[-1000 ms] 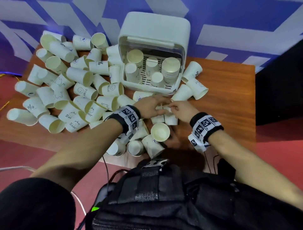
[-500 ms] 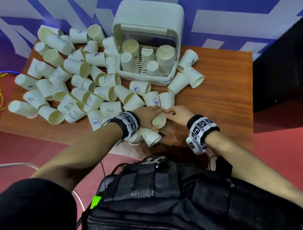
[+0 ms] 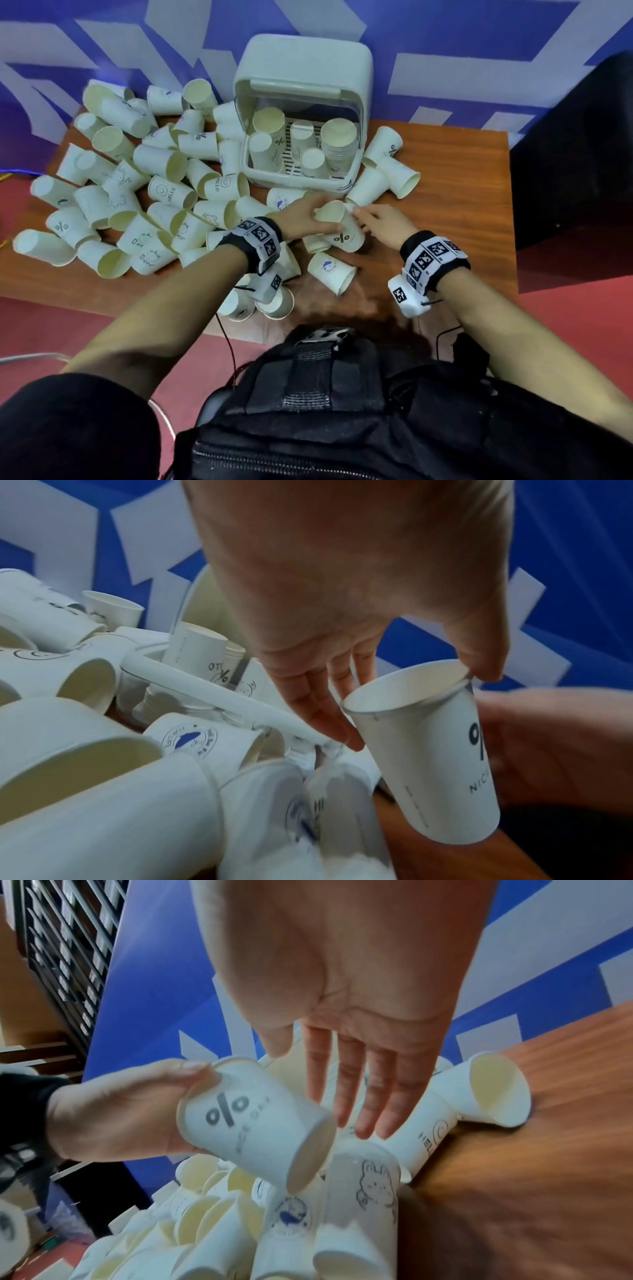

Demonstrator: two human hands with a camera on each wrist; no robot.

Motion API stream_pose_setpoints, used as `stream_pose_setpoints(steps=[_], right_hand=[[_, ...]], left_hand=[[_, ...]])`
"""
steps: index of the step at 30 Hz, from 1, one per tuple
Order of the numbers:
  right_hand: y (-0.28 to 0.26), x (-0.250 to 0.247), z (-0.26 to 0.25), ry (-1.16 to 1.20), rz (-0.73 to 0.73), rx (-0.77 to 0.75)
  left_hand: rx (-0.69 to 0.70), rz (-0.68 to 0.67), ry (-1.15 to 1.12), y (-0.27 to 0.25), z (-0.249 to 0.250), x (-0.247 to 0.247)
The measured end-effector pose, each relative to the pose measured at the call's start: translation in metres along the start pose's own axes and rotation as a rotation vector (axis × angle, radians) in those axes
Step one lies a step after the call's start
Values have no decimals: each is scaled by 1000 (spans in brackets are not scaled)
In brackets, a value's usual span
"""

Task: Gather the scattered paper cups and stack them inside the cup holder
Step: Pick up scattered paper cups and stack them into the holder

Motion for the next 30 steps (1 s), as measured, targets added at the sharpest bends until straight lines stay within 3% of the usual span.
stream_pose_setpoints(steps=[5,9,15,21,30], right_hand=[[3,-22,-11,140,88,-69],[4,-31,-26,283,91,-160],[18,-42,-40,246,130,-230],[31,-44,-57,165,138,-232],[74,-34,-114,-97,258,-301]], left_hand=[[-1,116,-304,6,5,-36],[20,134,-527,9,9,-51],[52,130,-652,11,13,-59],[66,189,-563,0,7,-71],[47,403,-101,-11,-21,-103]])
Point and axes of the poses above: each hand's wrist, its own y-axis towards the middle knuckle, its own x-axis out of the palm, z = x × y, the point moved 1 cm from there along y, towards the middle knuckle, and after that the axes turned 12 degrees about -z, right-handed, at the moved point
